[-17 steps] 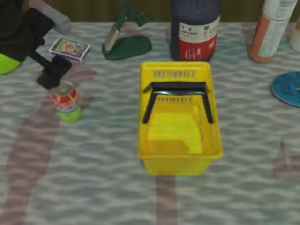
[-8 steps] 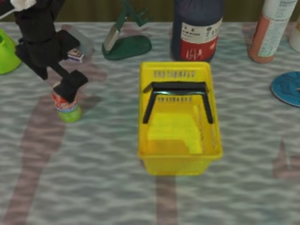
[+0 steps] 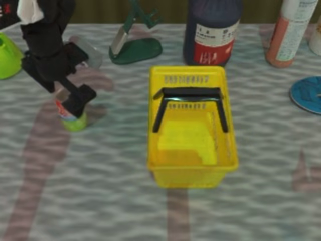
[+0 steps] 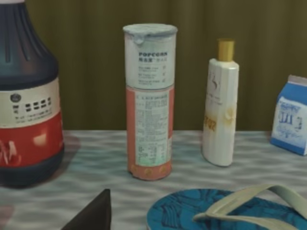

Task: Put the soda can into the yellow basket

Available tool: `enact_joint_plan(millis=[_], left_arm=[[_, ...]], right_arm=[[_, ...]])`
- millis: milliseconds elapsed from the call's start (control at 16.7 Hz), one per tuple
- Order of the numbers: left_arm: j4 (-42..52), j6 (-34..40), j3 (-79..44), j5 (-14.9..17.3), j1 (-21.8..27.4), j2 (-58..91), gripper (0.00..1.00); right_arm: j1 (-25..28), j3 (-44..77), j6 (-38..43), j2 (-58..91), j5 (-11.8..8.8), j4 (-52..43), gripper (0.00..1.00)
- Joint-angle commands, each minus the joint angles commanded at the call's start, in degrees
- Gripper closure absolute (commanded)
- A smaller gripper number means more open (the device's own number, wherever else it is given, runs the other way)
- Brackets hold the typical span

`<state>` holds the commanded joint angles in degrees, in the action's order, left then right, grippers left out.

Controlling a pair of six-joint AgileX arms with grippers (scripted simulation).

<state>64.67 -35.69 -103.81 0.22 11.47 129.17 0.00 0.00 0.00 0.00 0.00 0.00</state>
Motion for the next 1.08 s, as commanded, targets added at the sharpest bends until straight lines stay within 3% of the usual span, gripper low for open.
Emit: enact_joint_plan(millis=[420,1080], left_arm=[[-4.22,0.00,3.19,0.01,0.04,1.12,0.00],[-4.22,0.00,3.19,0.01,0.04,1.12,0.83]], right_arm=[[0.00,0.00,0.00,0.00,0.00,0.00,0.00],[0.00,0.00,0.00,0.00,0.00,0.00,0.00]])
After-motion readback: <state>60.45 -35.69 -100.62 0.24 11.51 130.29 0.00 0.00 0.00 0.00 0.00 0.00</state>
